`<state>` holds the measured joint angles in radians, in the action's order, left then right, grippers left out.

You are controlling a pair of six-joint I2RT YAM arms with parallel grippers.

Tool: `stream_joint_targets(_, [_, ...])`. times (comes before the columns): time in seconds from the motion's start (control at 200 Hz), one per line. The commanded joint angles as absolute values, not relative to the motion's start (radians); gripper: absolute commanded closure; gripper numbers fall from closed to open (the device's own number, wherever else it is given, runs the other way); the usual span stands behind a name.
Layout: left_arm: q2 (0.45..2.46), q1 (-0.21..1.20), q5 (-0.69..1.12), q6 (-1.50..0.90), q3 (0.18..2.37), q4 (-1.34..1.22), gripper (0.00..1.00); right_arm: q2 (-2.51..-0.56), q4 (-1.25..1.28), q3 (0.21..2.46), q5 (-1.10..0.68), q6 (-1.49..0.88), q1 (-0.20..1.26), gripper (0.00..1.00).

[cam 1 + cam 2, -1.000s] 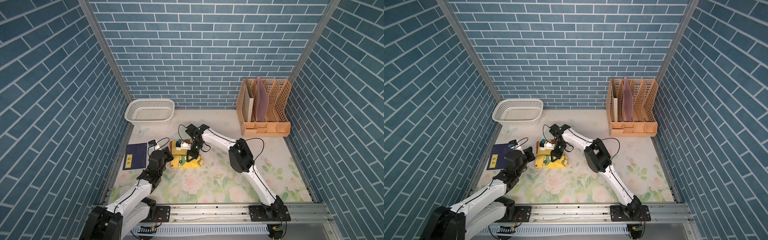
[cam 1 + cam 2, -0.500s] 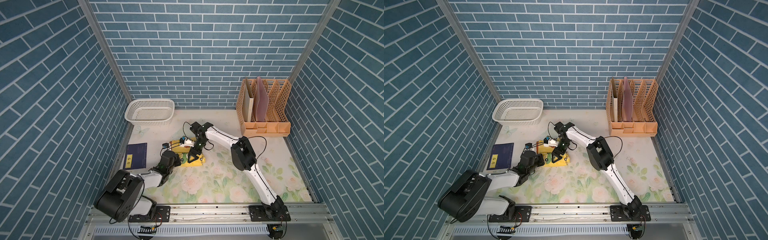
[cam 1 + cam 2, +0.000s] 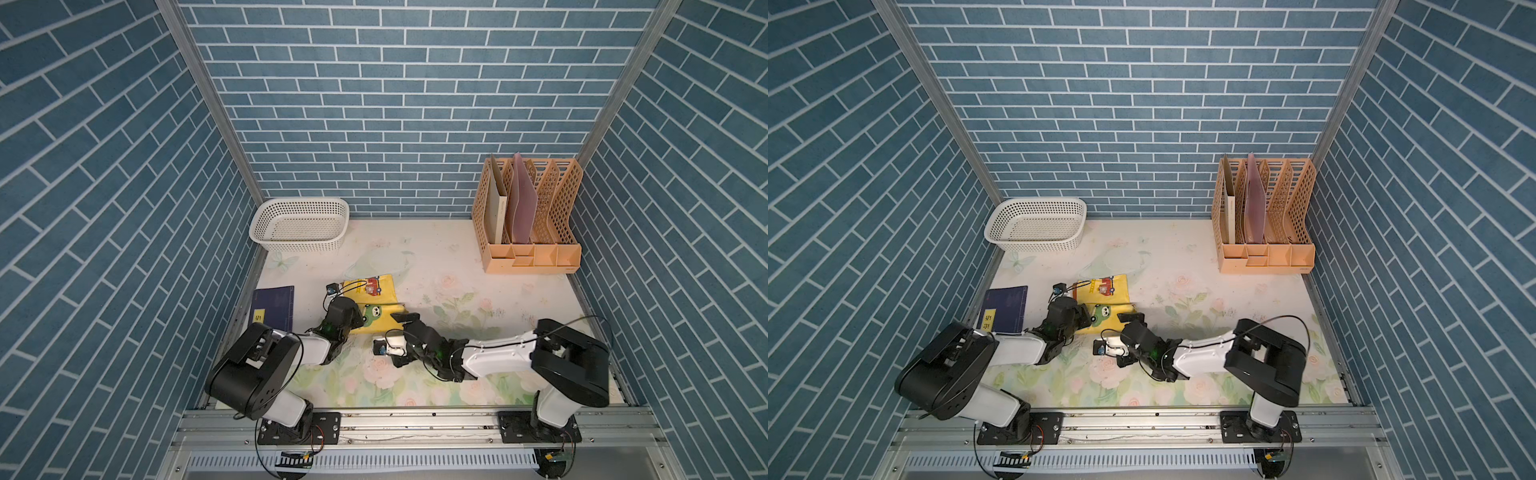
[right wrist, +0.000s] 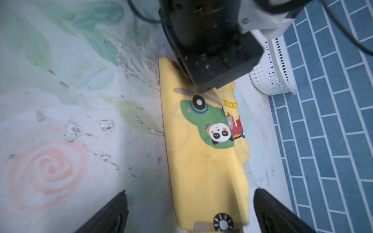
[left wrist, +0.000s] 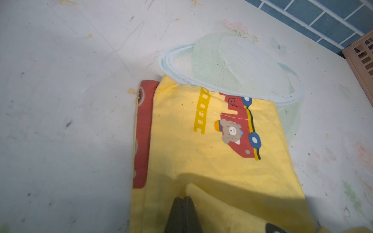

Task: Roll up the pillowcase
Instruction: Roll the pillowcase at the center of the board.

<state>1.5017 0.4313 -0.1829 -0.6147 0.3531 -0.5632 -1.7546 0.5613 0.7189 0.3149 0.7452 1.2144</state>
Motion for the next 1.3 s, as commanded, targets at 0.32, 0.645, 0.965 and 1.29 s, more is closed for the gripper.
stream_joint_targets(0.32, [1.421,0.425,-0.175,-0.603,0.358,-0.526,1.0,-2.094,0.575,1.022,0.416,0.865,1.144,0.29])
stream_joint_targets(0.645, [1.267,0.233,-0.129,-0.625,0.403,-0.359,1.0,-2.008,0.082,1.146,0.104,0.644,1.078,1.0])
stream_joint_targets(0.965, [1.32,0.202,-0.086,-0.622,0.382,-0.406,1.0,-1.983,-0.586,1.445,-0.4,0.417,0.992,1.0])
stream_joint_targets(1.29, [1.202,0.221,-0.074,-0.581,0.357,-0.404,1.0,-2.426,-1.16,2.103,-0.619,0.451,0.866,1.0])
